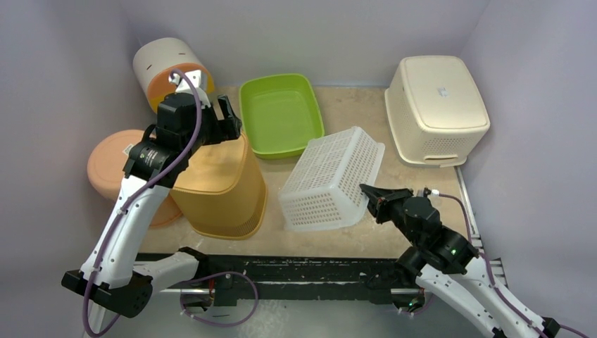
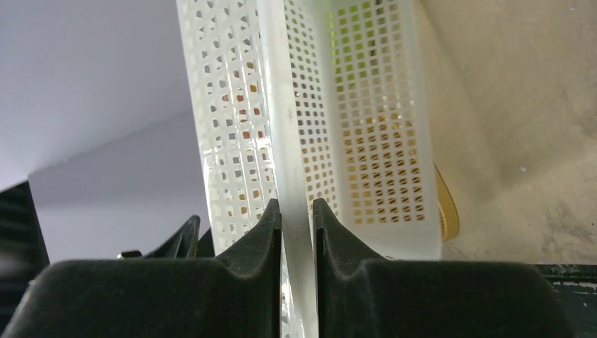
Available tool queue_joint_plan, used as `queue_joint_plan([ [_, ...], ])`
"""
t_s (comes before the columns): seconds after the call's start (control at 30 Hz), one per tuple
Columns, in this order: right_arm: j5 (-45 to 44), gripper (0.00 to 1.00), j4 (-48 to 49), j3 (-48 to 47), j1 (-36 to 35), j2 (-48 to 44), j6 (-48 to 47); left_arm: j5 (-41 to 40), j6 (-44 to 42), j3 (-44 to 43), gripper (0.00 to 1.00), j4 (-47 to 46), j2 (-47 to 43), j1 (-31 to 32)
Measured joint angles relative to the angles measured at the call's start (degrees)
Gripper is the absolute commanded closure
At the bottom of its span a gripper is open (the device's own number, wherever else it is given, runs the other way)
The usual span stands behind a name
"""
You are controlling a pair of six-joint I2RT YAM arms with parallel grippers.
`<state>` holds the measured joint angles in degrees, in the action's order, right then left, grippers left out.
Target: Turn the large container upside down
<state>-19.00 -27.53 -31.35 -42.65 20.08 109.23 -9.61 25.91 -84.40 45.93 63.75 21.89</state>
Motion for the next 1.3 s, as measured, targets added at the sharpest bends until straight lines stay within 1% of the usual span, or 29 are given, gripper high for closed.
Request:
queue_joint_plan([
  [0.1,-1.3,0.93,-4.0,0.0,0.0,0.0,4.8,0.0,0.0,0.5,0.2,0.0,-0.1,0.0],
  [0.17,-2.6,0.87,-6.1,-0.1,0.0,0.0,6.9,-0.1,0.0,1.0,0.2,0.0,-0.1,0.0],
  [0.3,-5.0,0.8,-9.8,-0.2,0.0,0.0,9.5,-0.1,0.0,1.8,0.2,0.1,-0.3,0.0],
  [0.4,-6.4,0.71,-13.2,-1.3,0.0,1.4,10.5,-0.1,0.0,1.8,0.2,0.2,-0.3,0.0],
  [0.47,-7.3,0.7,-16.1,-2.4,0.0,3.6,10.8,-0.1,0.0,1.8,0.2,0.2,-0.4,0.0],
  [0.53,-7.6,0.69,-19.4,-3.1,0.0,6.3,10.8,-0.1,0.0,1.8,0.2,0.2,-0.4,0.0],
  [0.6,-8.2,0.69,-20.4,-3.3,0.0,7.9,10.6,-0.1,0.0,1.8,0.2,0.1,-0.4,0.0],
  [0.73,-8.3,0.68,-21.4,-3.9,0.0,8.4,10.1,-0.1,0.0,1.8,0.2,0.1,-0.4,0.0],
  [0.8,-8.3,0.65,-21.7,-3.9,0.0,8.4,9.8,-0.1,0.0,1.8,0.2,0.1,-0.4,0.0],
  [0.87,-8.3,0.55,-22.2,-4.0,0.0,8.4,9.4,-0.1,0.0,1.8,0.2,0.1,-0.4,0.0],
  [0.93,-7.8,0.44,-24.6,-4.2,0.0,8.9,8.7,-0.1,0.0,1.8,0.2,0.1,-0.4,0.0],
  [1.0,-6.3,0.41,-28.7,-4.6,0.0,10.6,7.5,-0.1,0.0,1.8,0.2,0.1,-0.4,0.0],
  [1.03,-5.7,0.37,-31.2,-5.3,0.0,12.2,6.4,-0.1,0.0,1.8,0.2,0.1,-0.4,0.0],
  [1.17,-5.6,0.36,-34.6,-9.3,0.0,15.2,3.3,0.0,0.0,1.8,0.2,0.0,-0.4,0.0],
  [1.3,-5.6,0.35,-34.8,-12.1,0.0,16.2,1.8,0.0,0.0,1.8,0.2,0.0,-0.4,0.0],
])
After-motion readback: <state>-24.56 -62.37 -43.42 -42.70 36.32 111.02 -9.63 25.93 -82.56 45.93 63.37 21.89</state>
